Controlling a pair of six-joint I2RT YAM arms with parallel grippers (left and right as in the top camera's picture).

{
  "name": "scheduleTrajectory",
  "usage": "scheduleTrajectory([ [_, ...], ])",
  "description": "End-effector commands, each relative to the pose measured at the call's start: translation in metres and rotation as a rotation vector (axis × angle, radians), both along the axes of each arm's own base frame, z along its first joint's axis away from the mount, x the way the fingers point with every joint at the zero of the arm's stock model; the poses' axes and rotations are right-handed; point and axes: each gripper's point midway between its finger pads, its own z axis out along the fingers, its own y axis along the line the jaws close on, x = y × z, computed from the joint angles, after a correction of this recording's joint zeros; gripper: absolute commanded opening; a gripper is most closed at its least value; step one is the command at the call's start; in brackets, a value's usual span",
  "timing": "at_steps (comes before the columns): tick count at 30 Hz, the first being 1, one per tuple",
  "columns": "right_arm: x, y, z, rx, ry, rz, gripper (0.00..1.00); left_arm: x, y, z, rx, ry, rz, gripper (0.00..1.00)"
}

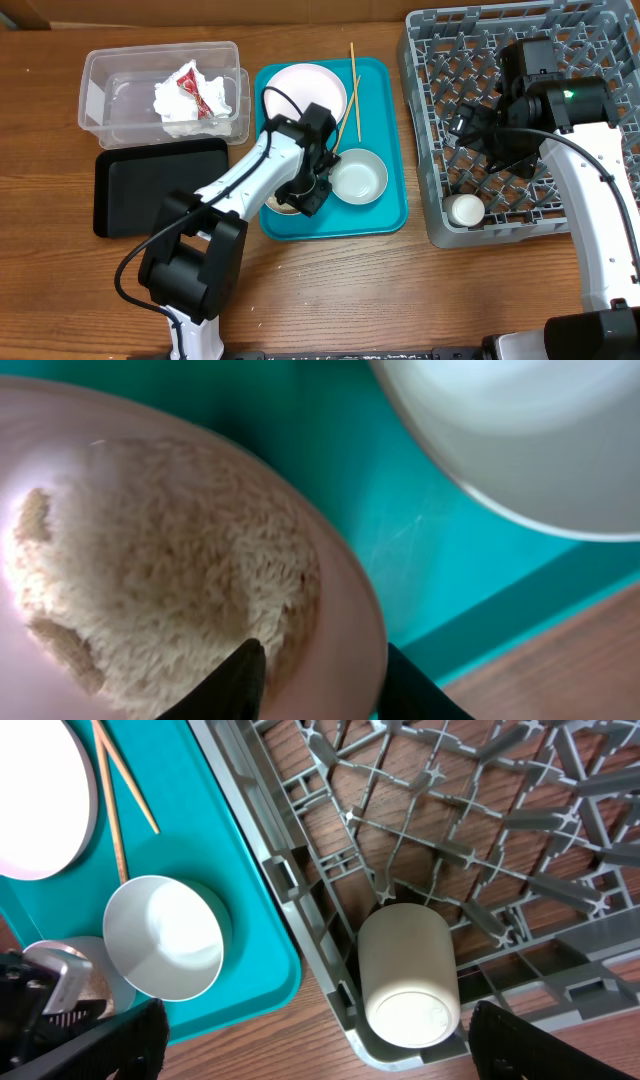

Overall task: Sort waste into correct bins and load items into the dishwasher
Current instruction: 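Grasp the pink rice bowl rim with the left gripper, then tip the pink bowl over the black tray to dump the rice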

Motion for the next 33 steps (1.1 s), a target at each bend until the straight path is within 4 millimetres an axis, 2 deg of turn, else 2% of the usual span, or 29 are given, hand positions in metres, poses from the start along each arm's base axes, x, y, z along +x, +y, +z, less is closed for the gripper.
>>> scheduleTrajectory([
  [1,0.001,0.004,0.011,0.009,-0.038,0.011,0.98,-0.004,0.001,-0.006,0.027,-0.027,-0.050,0.35],
  [4,0.001,0.004,0.011,0.009,-0.039,0.012,0.98,-0.005,0.002,-0.009,0.046,-0.038,-0.048,0.20],
  [6,0.001,0.004,0.011,0.008,-0.039,0.012,0.98,-0.004,0.002,-0.009,0.050,-0.042,-0.044,0.05],
  [8,0.001,0.004,0.011,0.009,-0.038,0.012,0.98,-0.001,0.002,-0.003,0.052,-0.048,0.003,0.04],
  [11,0.001,0.004,0.011,0.009,-0.038,0.012,0.98,0.010,-0.002,0.016,0.040,-0.069,0.060,0.04],
  [14,0.001,0.004,0.011,0.009,-0.038,0.012,0.98,0.028,-0.012,0.052,0.011,-0.116,0.071,0.04],
  [18,0.001,0.004,0.011,0.008,-0.038,0.013,0.98,0.038,-0.015,0.082,-0.006,-0.142,0.122,0.04],
  [19,0.001,0.004,0.011,0.007,-0.036,0.016,0.98,0.044,-0.007,0.102,-0.035,-0.132,0.220,0.04],
  [24,0.000,0.004,0.010,0.002,-0.036,0.034,0.98,0.046,0.011,0.125,-0.218,-0.036,0.351,0.04],
  [28,0.001,0.004,0.011,0.001,-0.037,0.038,0.98,0.046,0.039,0.132,-0.323,0.042,0.419,0.04],
  [33,0.000,0.004,0.010,0.001,-0.037,0.037,0.98,0.044,0.067,0.130,-0.474,0.115,0.459,0.04],
])
